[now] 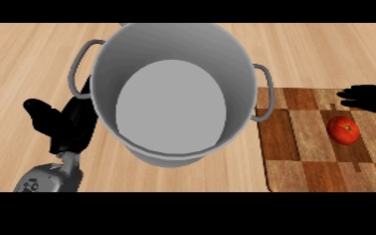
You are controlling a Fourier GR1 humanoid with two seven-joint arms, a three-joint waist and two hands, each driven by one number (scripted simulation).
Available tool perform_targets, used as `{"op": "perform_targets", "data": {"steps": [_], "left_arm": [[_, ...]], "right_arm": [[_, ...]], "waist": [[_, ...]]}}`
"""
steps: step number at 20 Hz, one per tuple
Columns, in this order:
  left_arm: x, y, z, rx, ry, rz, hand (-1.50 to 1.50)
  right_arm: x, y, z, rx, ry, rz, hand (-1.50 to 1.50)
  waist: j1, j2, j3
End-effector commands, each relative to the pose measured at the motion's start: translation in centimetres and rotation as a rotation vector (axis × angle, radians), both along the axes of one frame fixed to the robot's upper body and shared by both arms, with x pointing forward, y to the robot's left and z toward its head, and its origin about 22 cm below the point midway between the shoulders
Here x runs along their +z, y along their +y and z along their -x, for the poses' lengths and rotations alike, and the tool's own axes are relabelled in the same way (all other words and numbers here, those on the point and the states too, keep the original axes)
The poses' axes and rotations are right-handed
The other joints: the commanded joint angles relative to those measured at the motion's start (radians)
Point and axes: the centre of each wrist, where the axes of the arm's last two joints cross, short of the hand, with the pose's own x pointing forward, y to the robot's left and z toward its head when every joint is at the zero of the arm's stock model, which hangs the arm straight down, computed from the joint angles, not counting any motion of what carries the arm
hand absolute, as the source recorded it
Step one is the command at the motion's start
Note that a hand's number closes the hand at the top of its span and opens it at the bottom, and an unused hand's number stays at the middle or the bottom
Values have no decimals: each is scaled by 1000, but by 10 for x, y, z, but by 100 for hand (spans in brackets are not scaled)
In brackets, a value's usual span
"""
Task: Pick the tomato from the cutting board and place it in the pot
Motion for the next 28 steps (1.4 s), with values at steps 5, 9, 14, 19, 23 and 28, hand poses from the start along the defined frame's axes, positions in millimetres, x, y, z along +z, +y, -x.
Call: {"op": "perform_targets", "data": {"steps": [5,9,14,19,23,28], "left_arm": [[-1,-13,-1,-5,5,10,0],[11,-9,-2,-7,15,10,0],[-1,12,2,-9,12,0,0],[15,-8,7,-9,8,-1,0],[-4,7,5,10,-2,-9,0],[3,-7,1,19,-12,3,0]], "right_arm": [[-24,13,-8,30,58,38,-150],[-42,29,-2,50,43,102,-150],[-67,32,-6,14,10,162,-150],[-75,40,-14,18,13,204,-150],[-73,36,-20,5,47,218,-150],[-77,39,-7,143,74,57,150]], "waist": [[-3,0,0],[-6,-1,0],[-2,-1,0],[1,-1,0],[1,0,0],[-8,-2,0]]}}
